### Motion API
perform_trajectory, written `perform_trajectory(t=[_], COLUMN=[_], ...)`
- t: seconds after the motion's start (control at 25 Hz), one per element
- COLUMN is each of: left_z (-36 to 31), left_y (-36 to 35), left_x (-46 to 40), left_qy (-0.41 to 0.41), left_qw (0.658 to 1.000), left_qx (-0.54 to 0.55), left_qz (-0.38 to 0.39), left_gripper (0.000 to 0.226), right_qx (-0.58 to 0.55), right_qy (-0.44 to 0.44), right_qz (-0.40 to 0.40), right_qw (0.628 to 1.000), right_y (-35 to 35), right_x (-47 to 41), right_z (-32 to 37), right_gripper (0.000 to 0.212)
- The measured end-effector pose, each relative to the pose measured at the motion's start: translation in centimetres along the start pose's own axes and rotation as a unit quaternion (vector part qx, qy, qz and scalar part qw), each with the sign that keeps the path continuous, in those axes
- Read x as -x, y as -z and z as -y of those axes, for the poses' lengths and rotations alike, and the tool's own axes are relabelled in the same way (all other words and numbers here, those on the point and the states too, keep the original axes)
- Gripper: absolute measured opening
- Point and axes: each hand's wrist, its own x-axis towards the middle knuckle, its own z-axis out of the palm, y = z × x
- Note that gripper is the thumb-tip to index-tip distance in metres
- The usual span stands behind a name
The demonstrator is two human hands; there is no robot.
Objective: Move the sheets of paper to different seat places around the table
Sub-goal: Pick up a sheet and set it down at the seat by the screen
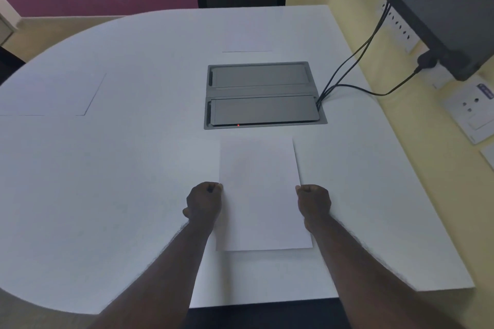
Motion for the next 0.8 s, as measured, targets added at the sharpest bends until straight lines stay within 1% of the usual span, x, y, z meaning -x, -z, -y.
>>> perform_trajectory(t=[0.12, 0.32, 0.48, 0.68, 0.8], left_z=[0.7, 1.2, 1.4, 1.8, 1.9], left_y=[-0.6, -1.1, -1.7, -1.9, -1.9], left_x=[-0.3, -0.6, -0.2, -0.4, -0.4], left_qy=[0.015, 0.022, 0.012, 0.007, 0.007], left_qw=[0.999, 0.997, 0.999, 0.999, 1.0], left_qx=[-0.032, -0.075, -0.047, -0.035, -0.021], left_qz=[0.006, 0.0, -0.016, -0.016, -0.011], left_gripper=[0.017, 0.017, 0.006, 0.008, 0.01], right_qx=[0.039, 0.06, 0.068, 0.089, 0.078], right_qy=[0.006, 0.0, -0.002, 0.007, -0.001], right_qz=[-0.001, -0.022, -0.044, -0.053, -0.053], right_qw=[0.999, 0.998, 0.997, 0.995, 0.996], right_y=[0.0, -0.5, -0.9, -1.1, -1.0], right_x=[0.0, 0.2, 0.3, 0.4, 0.4], right_z=[-0.8, -0.9, -1.1, -1.4, -1.3], right_gripper=[0.018, 0.012, 0.009, 0.016, 0.02])
